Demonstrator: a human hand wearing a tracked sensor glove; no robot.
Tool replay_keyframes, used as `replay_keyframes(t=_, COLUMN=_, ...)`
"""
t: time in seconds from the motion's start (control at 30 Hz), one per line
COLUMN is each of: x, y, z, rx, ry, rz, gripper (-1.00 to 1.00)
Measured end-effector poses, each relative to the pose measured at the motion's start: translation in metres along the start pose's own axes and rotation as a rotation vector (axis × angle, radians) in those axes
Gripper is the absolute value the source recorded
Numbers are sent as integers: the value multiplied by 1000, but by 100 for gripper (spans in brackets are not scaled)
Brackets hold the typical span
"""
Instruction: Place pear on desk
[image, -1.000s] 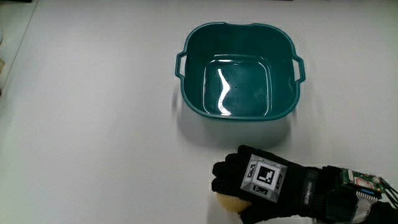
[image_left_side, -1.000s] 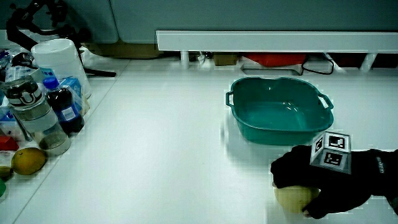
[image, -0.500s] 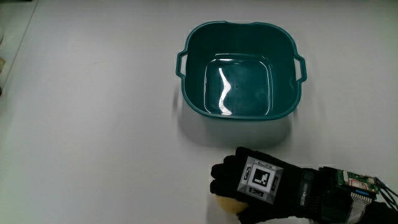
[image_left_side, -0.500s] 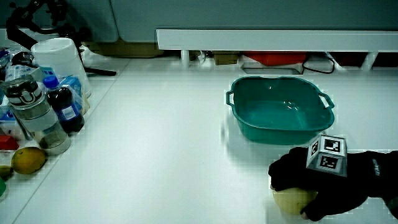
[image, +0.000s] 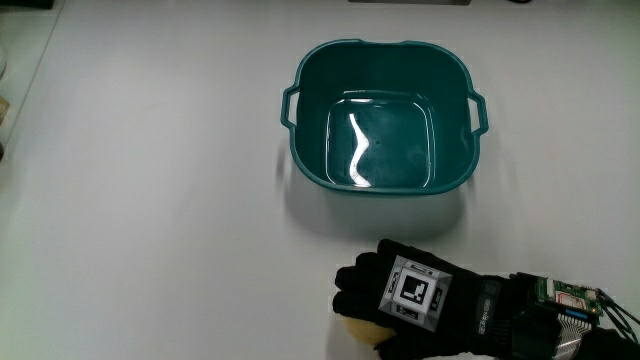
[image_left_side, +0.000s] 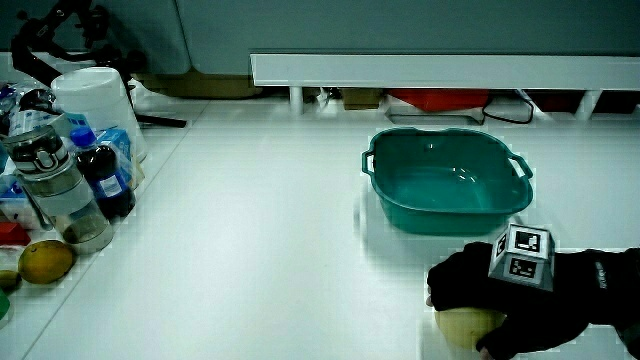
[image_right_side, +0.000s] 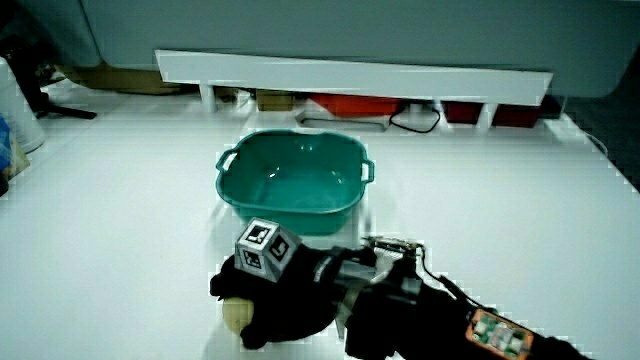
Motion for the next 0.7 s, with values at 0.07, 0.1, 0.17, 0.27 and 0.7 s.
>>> replay_keyframes(t=0.07, x=1, y=1, z=-2, rx=-7, ry=4, rz=-4, gripper=-36)
replay_keyframes(t=0.1, x=2, y=1, z=-2, rx=22, ry=9, rz=1, gripper=-41)
replay_keyframes(t=0.17, x=4, y=-1, z=0, rx=-3, ry=34, rz=-13, gripper=-50)
replay_keyframes(t=0.27, x=7, y=-4, z=3, rx=-20, ry=60, rz=-22, gripper=-64)
replay_keyframes(t=0.7, x=20, y=-29, z=45, rx=37, ry=10, rz=-65, gripper=-100)
